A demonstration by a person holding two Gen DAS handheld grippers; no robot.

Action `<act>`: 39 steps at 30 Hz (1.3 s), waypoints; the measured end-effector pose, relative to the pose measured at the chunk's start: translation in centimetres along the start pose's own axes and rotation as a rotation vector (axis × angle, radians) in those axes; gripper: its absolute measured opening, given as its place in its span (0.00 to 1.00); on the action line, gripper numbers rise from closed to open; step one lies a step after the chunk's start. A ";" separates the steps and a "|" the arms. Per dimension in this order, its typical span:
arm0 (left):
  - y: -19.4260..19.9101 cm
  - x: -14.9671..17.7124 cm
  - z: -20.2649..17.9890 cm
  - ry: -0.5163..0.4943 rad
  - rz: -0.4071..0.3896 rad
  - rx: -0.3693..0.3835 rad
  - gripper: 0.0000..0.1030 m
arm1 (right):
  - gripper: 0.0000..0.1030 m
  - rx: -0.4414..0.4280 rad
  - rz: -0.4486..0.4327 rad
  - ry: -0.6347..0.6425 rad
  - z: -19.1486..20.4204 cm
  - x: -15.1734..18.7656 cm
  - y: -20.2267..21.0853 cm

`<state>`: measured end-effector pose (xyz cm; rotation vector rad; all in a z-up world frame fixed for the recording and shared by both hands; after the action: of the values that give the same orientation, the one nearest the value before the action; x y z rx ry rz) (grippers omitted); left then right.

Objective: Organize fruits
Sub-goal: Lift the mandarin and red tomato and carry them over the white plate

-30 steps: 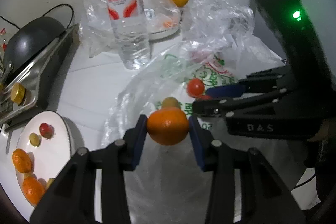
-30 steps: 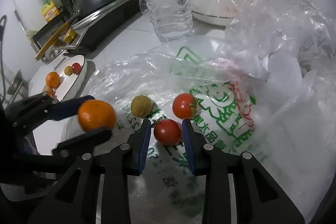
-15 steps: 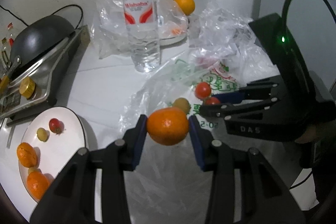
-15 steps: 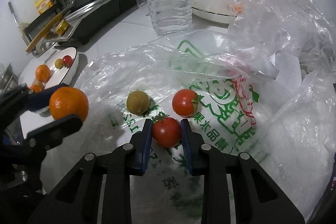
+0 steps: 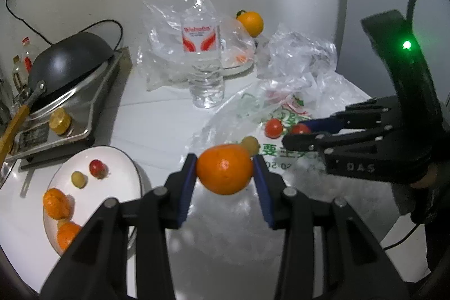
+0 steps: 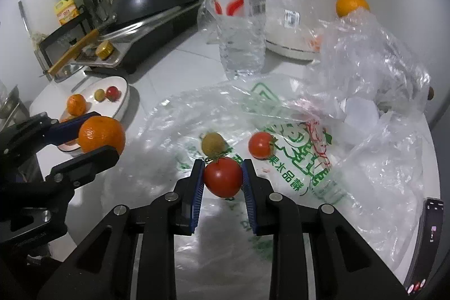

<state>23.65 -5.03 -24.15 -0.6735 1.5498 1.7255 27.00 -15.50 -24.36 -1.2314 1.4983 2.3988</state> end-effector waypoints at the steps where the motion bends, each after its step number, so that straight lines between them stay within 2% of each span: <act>1: 0.2 0.1 0.2 0.000 -0.001 -0.002 0.40 | 0.27 0.002 -0.005 0.003 0.2 0.0 0.3; 16: 1.8 1.8 5.5 0.024 -0.019 -0.044 0.40 | 0.27 0.012 -0.021 0.044 4.5 -1.1 0.4; 29: 0.7 3.7 12.0 0.080 0.004 -0.125 0.40 | 0.27 -0.016 0.006 0.102 8.3 -3.0 -2.2; 39: -0.6 4.4 14.5 0.085 0.010 -0.159 0.40 | 0.27 -0.036 0.018 0.126 10.5 -3.9 -3.8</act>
<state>22.56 9.98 -25.79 -0.8296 1.4856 1.8626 25.09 -4.03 -22.36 -1.4077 1.5101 2.4113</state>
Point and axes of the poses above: each gripper's, at about its wrist camera, not at the fingertips, and y roughly against the way its jaws point, z to its left, x to its underside, the point moved 7 cm from there along -y, roughly the way its jaws point, and after that the axes turned 10 degrees about -x, right-handed, at the moved point
